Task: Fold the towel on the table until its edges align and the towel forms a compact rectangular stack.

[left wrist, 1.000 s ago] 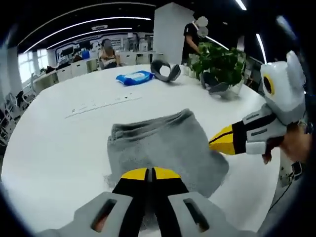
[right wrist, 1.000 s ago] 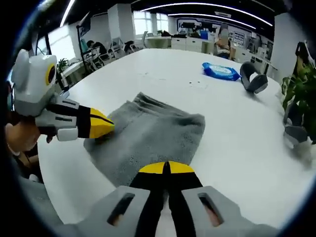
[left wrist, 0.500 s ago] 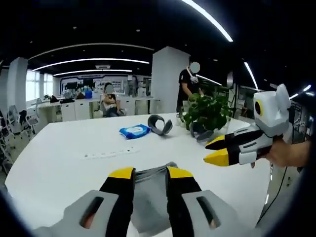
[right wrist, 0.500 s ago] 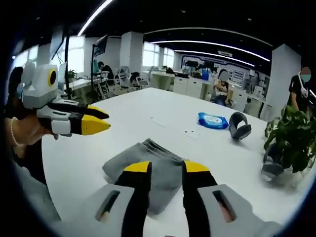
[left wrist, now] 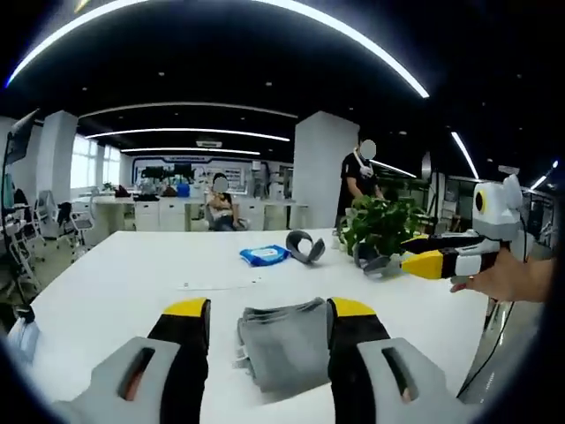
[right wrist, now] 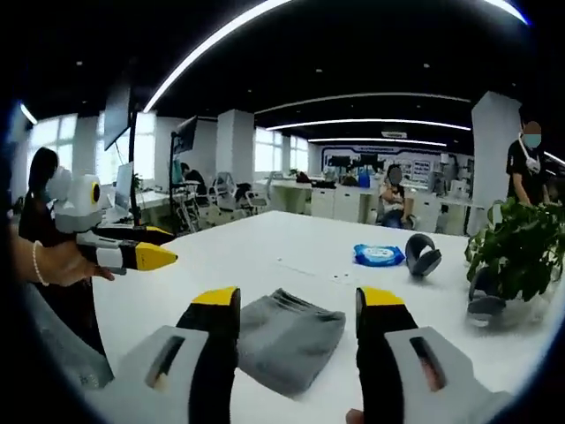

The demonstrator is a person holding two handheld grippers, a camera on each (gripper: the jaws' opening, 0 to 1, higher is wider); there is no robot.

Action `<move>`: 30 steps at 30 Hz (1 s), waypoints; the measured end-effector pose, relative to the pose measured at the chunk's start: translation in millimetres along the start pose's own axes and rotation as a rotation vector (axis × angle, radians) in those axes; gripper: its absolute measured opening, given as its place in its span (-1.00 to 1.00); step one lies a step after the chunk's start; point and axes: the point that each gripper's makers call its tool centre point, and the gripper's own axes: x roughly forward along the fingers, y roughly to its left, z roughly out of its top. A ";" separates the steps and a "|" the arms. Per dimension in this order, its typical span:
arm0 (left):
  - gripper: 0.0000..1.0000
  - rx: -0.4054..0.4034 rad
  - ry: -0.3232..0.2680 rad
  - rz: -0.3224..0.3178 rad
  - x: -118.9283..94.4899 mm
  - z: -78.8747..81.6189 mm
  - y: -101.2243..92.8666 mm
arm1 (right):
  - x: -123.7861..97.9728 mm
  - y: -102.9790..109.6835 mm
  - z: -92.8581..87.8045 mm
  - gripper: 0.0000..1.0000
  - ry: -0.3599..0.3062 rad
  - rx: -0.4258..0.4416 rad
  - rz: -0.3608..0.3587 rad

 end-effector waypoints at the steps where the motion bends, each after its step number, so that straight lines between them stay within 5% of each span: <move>1: 0.23 0.000 -0.003 0.004 -2.1 -1.8 0.3 | -2.5 -1.3 -1.3 0.21 -0.005 0.002 -0.009; 10: 0.97 0.045 -0.017 0.048 -9.1 -23.8 -4.4 | -27.4 -16.8 -26.1 0.97 -0.028 0.032 -0.103; 30: 0.99 0.073 0.007 0.060 -12.3 -32.0 1.7 | -26.8 -19.8 -48.9 0.99 0.008 0.020 -0.094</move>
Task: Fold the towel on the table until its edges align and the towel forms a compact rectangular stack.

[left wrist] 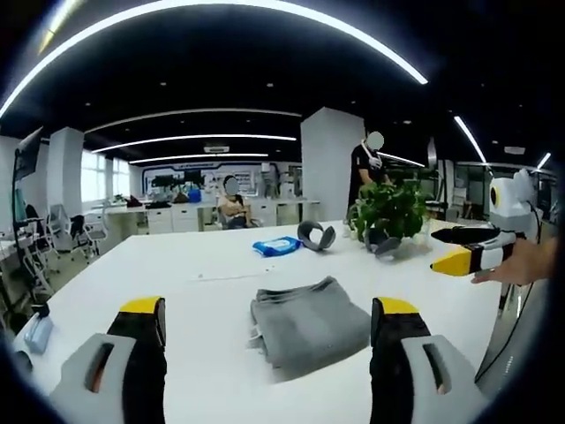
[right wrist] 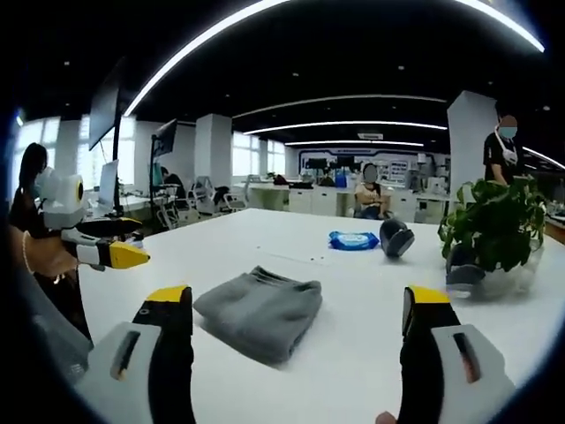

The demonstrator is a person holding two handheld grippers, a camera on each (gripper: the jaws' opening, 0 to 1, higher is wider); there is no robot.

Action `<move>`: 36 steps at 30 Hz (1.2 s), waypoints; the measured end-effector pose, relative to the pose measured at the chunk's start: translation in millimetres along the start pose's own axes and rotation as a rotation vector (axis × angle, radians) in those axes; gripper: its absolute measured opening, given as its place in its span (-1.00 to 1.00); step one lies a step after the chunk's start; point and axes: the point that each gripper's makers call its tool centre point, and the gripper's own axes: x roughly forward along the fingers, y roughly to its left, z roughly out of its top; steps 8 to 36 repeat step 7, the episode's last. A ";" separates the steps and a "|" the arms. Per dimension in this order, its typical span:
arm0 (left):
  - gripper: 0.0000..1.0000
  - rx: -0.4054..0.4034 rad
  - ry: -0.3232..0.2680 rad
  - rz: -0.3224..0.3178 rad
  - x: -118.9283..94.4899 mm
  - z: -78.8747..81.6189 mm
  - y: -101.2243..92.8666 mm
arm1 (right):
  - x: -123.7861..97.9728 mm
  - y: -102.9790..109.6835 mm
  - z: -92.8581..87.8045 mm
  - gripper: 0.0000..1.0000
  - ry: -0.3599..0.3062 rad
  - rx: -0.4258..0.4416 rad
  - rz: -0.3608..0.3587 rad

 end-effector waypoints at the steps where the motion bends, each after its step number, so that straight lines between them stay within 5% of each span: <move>1: 0.99 -0.001 0.002 0.001 -0.1 -0.6 0.7 | 0.4 0.6 -0.8 0.99 0.001 0.002 0.002; 36: 0.99 0.003 0.023 0.000 -0.9 -6.2 2.5 | 0.8 1.0 -5.1 0.99 0.004 -0.002 -0.002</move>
